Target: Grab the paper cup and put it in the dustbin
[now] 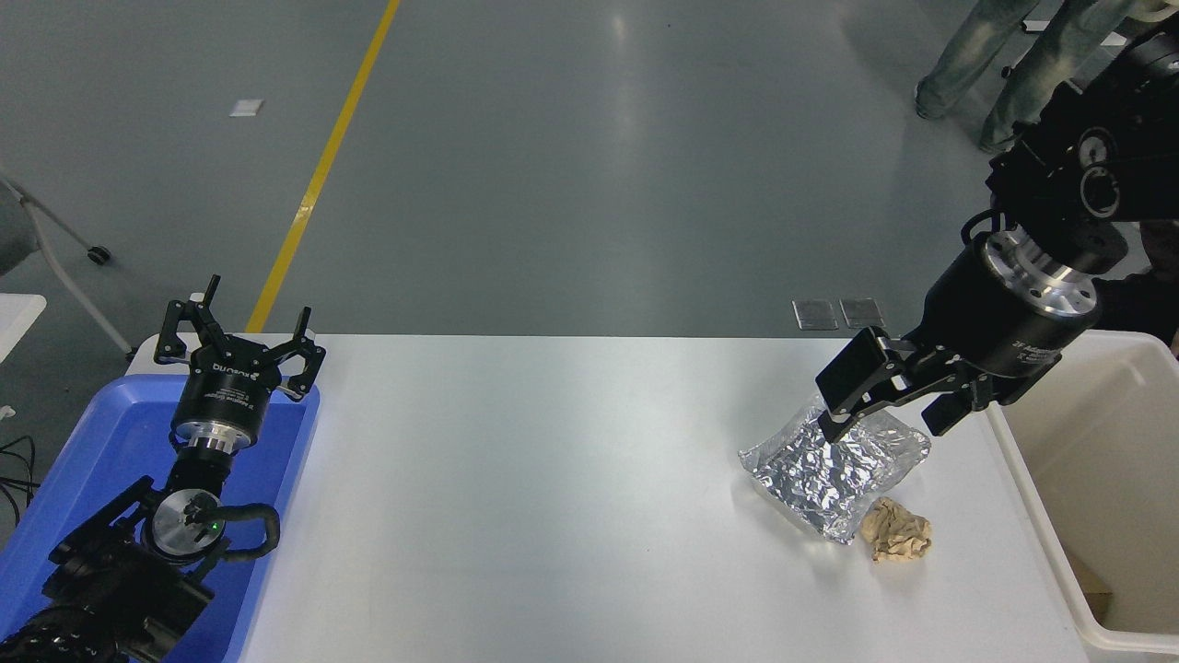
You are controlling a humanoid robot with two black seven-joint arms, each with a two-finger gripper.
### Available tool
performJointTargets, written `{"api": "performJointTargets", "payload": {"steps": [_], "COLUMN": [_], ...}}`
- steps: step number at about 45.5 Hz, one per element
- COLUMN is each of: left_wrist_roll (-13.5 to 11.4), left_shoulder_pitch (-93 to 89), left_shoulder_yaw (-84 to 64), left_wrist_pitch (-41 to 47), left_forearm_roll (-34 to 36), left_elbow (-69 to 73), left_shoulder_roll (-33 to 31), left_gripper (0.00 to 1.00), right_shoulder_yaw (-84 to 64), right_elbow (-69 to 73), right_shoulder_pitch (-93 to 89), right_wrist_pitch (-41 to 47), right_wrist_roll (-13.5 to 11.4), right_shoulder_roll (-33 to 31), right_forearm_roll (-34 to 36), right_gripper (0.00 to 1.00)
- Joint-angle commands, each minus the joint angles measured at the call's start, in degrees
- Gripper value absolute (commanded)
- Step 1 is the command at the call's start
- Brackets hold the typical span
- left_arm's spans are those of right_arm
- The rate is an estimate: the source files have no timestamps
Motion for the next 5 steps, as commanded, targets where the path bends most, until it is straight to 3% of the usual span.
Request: {"api": "performJointTargets", "payload": {"steps": [1,5], "left_wrist_roll": [0.0,0.0], "left_shoulder_pitch": [0.0,0.0], "left_shoulder_yaw": [0.0,0.0], "left_wrist_pitch": [0.0,0.0], "left_forearm_roll": [0.0,0.0], "left_elbow": [-0.1,-0.1], "left_shoulder_roll": [0.0,0.0], "left_gripper": [1.0,1.0], "right_shoulder_yaw": [0.5,1.1], "right_elbow": [-2.3,-3.4], "right_shoulder_pitch": [-0.1,0.1], "right_wrist_pitch": [0.0,0.0], "right_wrist_roll": [0.6,0.7], "right_shoulder_roll": [-0.3,-0.3], "right_forearm_roll": [3.4,7.6], "right_gripper": [1.0,1.0]}}
